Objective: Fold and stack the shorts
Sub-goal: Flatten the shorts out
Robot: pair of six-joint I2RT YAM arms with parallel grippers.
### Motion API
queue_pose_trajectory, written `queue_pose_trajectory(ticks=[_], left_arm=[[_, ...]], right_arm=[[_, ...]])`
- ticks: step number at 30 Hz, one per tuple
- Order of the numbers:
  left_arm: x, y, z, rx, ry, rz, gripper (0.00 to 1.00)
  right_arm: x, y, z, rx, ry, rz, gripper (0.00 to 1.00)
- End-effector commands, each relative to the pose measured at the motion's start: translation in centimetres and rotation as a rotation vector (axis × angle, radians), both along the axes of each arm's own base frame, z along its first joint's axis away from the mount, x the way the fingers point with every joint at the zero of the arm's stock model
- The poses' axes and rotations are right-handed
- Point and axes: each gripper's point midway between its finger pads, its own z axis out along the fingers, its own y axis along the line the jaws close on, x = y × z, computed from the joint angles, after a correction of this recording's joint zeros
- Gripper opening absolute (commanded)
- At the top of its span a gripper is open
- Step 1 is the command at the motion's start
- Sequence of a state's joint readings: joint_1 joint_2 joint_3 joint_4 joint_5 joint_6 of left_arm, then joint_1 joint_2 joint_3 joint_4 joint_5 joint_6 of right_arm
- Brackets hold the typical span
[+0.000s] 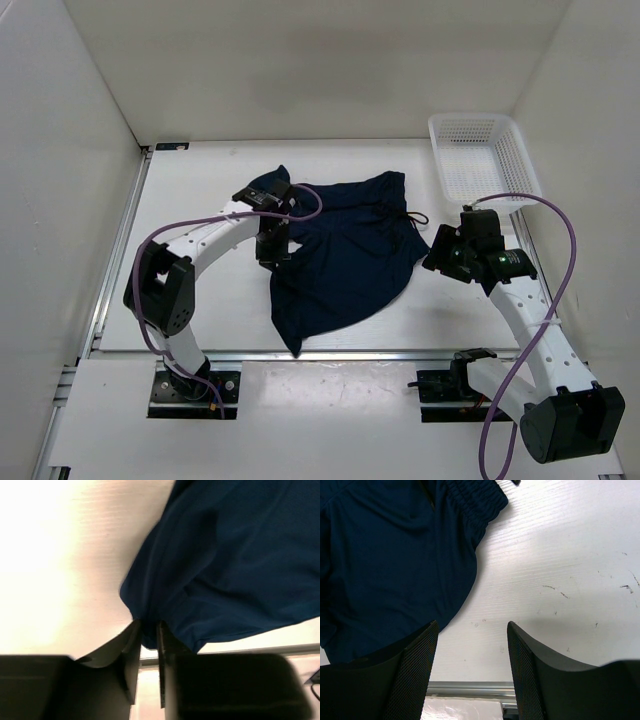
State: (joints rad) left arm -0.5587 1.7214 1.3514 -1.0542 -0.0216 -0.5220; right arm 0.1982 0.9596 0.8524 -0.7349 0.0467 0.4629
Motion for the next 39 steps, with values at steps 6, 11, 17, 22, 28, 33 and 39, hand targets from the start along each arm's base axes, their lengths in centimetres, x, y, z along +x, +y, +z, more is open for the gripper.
queue_pose_trajectory(ticks=[6, 11, 17, 22, 28, 33, 39], left_arm=[[0.0, -1.2, 0.6, -0.074, -0.022, -0.035, 0.1], [0.2, 0.2, 1.7, -0.034, -0.057, -0.013, 0.1], [3.4, 4.6, 3.7, 0.011, -0.117, 0.107, 0.1], [7.2, 6.3, 2.7, -0.023, -0.088, 0.157, 0.1], [11.3, 7.1, 0.0, -0.048, -0.038, 0.171, 0.21], [12.1, 9.9, -1.7, -0.026, 0.019, 0.227, 0.7], [11.4, 13.3, 2.5, -0.002, -0.099, 0.374, 0.68]], right_arm=[[0.0, -0.3, 0.1, -0.018, -0.004, 0.005, 0.62], [0.0, -0.3, 0.1, -0.018, -0.004, 0.005, 0.62], [0.0, -0.3, 0.1, -0.018, -0.004, 0.005, 0.62], [0.0, -0.1, 0.1, -0.011, -0.002, 0.011, 0.62], [-0.2, -0.2, -0.1, -0.011, -0.002, 0.011, 0.62], [-0.2, -0.2, -0.1, -0.011, -0.002, 0.011, 0.62], [-0.2, 0.0, -0.3, 0.0, 0.012, 0.009, 0.64]])
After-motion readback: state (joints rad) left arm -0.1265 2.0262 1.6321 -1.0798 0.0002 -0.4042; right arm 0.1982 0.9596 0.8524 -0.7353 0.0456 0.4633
